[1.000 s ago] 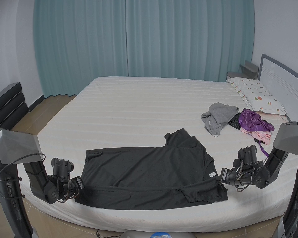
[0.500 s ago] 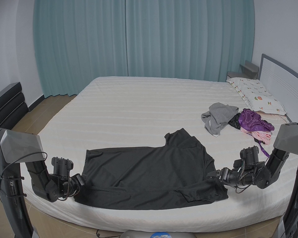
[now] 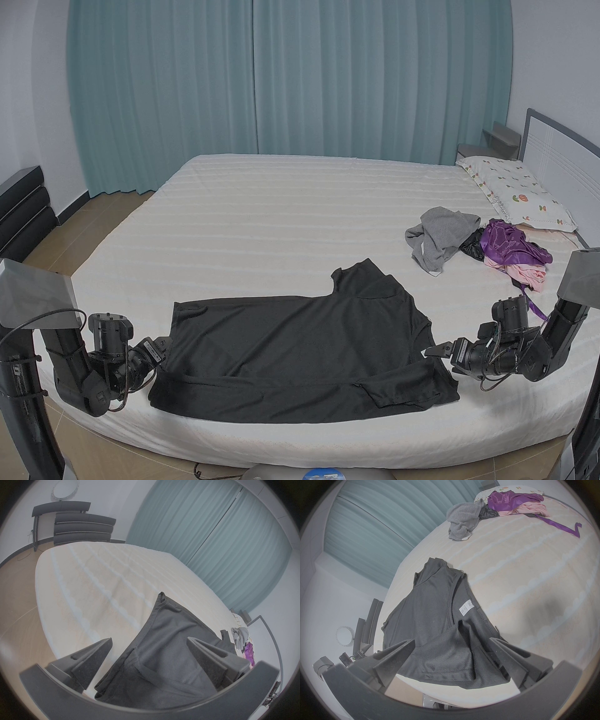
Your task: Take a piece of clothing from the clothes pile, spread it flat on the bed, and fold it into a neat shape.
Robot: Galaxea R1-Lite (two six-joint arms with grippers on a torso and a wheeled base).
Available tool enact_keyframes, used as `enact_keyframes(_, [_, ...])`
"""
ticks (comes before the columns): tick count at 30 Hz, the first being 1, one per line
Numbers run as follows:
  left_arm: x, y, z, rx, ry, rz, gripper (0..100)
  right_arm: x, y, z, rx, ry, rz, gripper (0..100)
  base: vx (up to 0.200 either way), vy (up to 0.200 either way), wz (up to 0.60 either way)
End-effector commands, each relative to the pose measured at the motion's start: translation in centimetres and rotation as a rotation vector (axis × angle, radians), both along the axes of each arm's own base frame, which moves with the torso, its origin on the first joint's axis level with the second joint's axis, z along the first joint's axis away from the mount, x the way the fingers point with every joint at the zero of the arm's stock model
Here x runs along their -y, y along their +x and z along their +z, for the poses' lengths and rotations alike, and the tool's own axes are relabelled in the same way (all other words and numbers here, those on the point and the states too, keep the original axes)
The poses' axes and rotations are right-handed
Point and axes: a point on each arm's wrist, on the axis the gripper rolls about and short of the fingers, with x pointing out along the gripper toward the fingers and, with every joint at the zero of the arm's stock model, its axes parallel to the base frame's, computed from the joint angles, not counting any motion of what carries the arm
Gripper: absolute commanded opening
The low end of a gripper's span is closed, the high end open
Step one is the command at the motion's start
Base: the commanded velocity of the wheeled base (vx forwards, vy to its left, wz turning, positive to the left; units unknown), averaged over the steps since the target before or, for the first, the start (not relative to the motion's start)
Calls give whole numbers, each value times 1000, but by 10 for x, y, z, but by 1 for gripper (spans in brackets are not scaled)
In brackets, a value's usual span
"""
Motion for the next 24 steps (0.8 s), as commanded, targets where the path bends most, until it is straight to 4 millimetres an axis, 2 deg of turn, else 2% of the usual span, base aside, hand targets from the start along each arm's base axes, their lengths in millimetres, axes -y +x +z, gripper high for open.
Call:
enact_keyframes(1, [0,-7,-3,-18,-3,-3,100,1,-1,-1,-6,0,-2,100,0,0,0])
enact_keyframes(24, [1,-11,-3,-22,-19,-13,100,0,-3,-2,-11,-2,4,100,0,0,0])
